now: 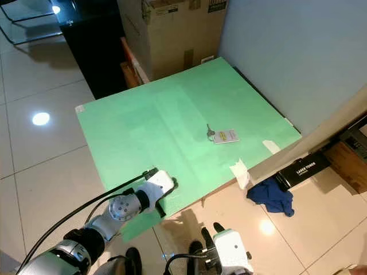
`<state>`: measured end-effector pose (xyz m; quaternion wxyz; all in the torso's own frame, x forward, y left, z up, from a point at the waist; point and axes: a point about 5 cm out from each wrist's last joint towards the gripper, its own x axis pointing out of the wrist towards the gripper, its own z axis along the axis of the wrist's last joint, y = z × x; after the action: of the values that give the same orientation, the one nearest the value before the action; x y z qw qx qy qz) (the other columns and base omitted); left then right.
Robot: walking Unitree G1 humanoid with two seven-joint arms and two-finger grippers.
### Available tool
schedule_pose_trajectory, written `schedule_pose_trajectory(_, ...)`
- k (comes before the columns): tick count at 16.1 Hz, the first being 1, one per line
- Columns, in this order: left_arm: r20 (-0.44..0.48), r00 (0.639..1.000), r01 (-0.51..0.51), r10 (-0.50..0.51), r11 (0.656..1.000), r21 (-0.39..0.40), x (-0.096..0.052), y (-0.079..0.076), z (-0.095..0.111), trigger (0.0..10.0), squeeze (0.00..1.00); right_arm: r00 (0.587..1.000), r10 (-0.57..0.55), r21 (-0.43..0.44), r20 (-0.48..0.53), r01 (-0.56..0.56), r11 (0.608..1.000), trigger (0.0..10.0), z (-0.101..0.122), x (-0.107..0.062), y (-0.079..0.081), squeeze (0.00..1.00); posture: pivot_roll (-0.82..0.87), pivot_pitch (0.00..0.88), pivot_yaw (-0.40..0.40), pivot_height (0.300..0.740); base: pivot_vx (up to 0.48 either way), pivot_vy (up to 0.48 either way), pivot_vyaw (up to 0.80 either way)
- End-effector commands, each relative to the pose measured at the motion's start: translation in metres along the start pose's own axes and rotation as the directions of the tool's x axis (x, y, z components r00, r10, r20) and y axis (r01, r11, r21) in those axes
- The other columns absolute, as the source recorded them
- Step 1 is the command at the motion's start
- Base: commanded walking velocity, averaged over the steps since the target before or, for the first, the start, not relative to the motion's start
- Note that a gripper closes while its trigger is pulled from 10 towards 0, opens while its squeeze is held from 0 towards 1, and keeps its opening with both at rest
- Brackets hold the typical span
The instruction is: Hang keys on a hook
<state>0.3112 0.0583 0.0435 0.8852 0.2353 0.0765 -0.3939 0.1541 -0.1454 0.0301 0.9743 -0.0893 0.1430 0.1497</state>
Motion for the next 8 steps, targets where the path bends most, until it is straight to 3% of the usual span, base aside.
schedule_pose_trajectory(1, -0.040, 0.999, 0.026, -0.027, 0.999, -0.021, -0.001, -0.008, -0.009, 0.0, 0.00, 0.999, -0.006, 0.012, -0.043, 0.006, 1.000, 10.0, -0.008, -0.005, -0.002, 0.00, -0.16, 0.298, -0.018, 0.740, 0.000, 0.000, 0.00)
schedule_pose_trajectory(4, 0.003, 1.000, -0.001, 0.001, 0.999, -0.054, -0.002, -0.001, -0.003, 0.0, 0.00, 0.999, -0.010, 0.010, -0.036, 0.010, 1.000, 10.0, -0.007, -0.002, -0.003, 0.00, -0.16, 0.283, -0.013, 0.740, 0.000, 0.000, 0.00)
schedule_pose_trajectory(5, 0.075, 0.994, -0.073, 0.084, 0.987, -0.143, -0.007, 0.013, 0.002, 0.0, 0.00, 1.000, -0.022, 0.005, -0.022, 0.023, 1.000, 10.0, -0.005, 0.004, -0.007, 0.00, -0.17, 0.253, -0.008, 0.740, 0.000, 0.000, 0.00)
schedule_pose_trajectory(8, 0.177, 0.967, -0.135, 0.181, 0.960, -0.245, -0.020, 0.031, 0.011, 0.0, 0.00, 0.998, -0.053, -0.006, 0.019, 0.053, 0.999, 10.0, 0.004, 0.019, -0.019, 0.00, -0.16, 0.198, -0.010, 0.740, 0.000, 0.000, 0.00)
